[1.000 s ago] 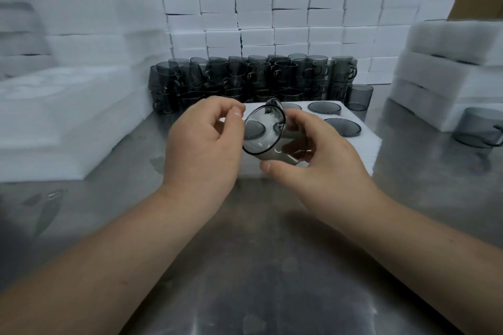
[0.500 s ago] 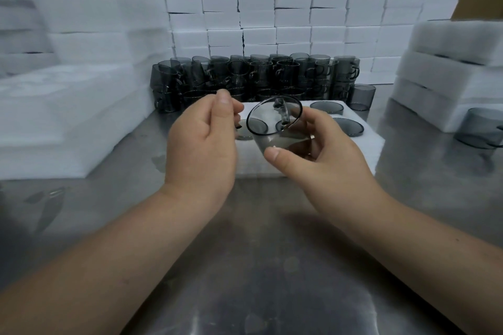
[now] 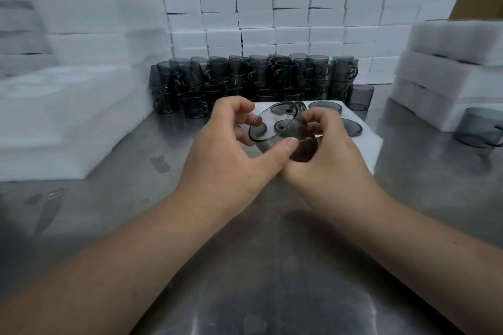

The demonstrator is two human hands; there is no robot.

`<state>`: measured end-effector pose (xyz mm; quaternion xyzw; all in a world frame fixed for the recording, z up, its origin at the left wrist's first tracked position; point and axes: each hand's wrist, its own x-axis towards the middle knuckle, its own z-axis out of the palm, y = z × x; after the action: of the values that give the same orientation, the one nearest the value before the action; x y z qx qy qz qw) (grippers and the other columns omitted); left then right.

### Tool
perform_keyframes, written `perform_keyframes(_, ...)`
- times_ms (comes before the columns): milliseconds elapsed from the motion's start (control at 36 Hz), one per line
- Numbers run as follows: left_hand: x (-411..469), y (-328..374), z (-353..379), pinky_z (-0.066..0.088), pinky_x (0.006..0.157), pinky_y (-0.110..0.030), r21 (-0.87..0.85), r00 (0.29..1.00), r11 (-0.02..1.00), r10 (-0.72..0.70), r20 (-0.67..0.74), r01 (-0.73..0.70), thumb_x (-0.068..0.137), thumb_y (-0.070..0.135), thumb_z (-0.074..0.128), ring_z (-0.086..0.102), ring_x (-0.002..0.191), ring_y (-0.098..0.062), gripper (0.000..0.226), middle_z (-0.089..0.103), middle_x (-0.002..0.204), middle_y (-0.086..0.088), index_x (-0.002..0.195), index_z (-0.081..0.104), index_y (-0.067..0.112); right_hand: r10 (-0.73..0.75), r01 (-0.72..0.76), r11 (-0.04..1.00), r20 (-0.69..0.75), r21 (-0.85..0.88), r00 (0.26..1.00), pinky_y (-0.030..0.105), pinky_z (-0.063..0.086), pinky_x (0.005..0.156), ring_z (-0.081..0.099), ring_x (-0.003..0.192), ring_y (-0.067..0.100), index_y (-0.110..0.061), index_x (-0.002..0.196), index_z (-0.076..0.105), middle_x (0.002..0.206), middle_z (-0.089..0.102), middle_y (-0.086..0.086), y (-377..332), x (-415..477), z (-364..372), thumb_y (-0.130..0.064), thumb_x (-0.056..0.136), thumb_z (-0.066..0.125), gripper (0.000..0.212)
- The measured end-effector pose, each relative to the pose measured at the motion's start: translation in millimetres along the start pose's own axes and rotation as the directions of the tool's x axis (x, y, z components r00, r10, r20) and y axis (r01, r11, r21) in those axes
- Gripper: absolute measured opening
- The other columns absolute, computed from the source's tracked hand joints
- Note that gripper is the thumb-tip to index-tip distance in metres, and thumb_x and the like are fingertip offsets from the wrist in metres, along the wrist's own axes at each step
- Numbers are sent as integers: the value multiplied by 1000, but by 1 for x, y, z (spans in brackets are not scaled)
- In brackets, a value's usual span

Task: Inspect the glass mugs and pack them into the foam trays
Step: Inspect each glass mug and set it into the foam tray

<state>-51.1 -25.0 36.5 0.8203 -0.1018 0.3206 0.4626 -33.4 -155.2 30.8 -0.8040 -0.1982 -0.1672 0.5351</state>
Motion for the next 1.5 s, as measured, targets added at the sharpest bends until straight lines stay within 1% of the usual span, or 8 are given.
perform_keyframes(111, -1, 0, 2, 51, 77, -27, -4, 1000, 1000, -21, -22, 21, 50, 67, 55, 58, 83, 3, 49, 57, 95, 21, 91, 40, 45, -2, 2, 999, 6, 33, 1000, 4, 41, 73, 55, 93, 2, -41, 91, 38, 108, 49, -12, -1, 0, 1, -50, 51, 61, 47)
perform_keyframes(250, 2, -4, 1, 49, 82, -24, -65, 997, 996, -59, -45, 56, 63, 49, 58, 57, 85, 4, 34, 58, 103, 22, 92, 40, 44, -14, 6, 990, 58, 143, 998, 30, 48, 92, 59, 102, 7, -41, 107, 40, 120, 50, -4, -2, -2, 5, -55, 52, 70, 63)
perform_keyframes(389, 4, -7, 1, 46, 92, -29, -179, 996, 980, -90, -29, 83, 70, 36, 53, 58, 102, -3, 27, 59, 112, 14, 94, 42, 39, -27, 10, 979, 82, 204, 996, 31, 49, 93, 62, 100, 9, -40, 102, 40, 123, 52, 6, 0, -1, 5, -31, 64, 73, 51)
perform_keyframes(723, 7, -8, -1, 43, 75, -10, -202, 990, 973, -128, -66, 112, 67, 49, 60, 59, 94, 5, 34, 59, 107, 17, 95, 43, 41, -61, 18, 958, 140, 286, 988, 29, 46, 98, 60, 106, 9, -34, 98, 41, 118, 56, 6, -1, -3, 6, -23, 65, 63, 42)
perform_keyframes(973, 17, -6, -10, 41, 73, -4, -196, 972, 978, -117, -202, 77, 70, 45, 59, 56, 85, 13, 31, 57, 106, 16, 94, 40, 39, -102, 108, 955, 37, -276, 994, 17, 30, 85, 41, 108, -6, -26, 125, 47, 116, 43, -19, 2, 3, -6, -33, 77, 53, 49)
perform_keyframes(1084, 26, -8, -17, 42, 80, -6, -190, 948, 977, -146, -282, 94, 69, 44, 59, 56, 91, 11, 35, 56, 111, 13, 97, 38, 38, -116, 170, 857, 139, -487, 983, 26, 24, 107, 33, 126, 6, -24, 131, 49, 137, 41, -12, 1, 5, -7, -33, 81, 51, 50)
perform_keyframes(1251, 41, -19, -25, 44, 80, -15, -211, 917, 963, -233, -324, 170, 71, 38, 64, 57, 92, 5, 46, 58, 104, 15, 109, 41, 29, -97, 212, 781, 220, -588, 971, 29, 1, 114, 21, 130, 2, -27, 138, 40, 144, 34, -14, 5, 7, -7, -37, 87, 49, 53)
perform_keyframes(1501, 86, -28, -26, 36, 49, 0, 35, 949, 963, -257, -185, 267, 79, 20, 63, 48, 80, 4, 62, 49, 106, 12, 135, 37, 19, -104, 216, 766, 216, -606, 971, 32, 7, 114, 31, 127, 8, -26, 133, 45, 137, 41, -12, 7, 7, -6, -38, 86, 49, 48)
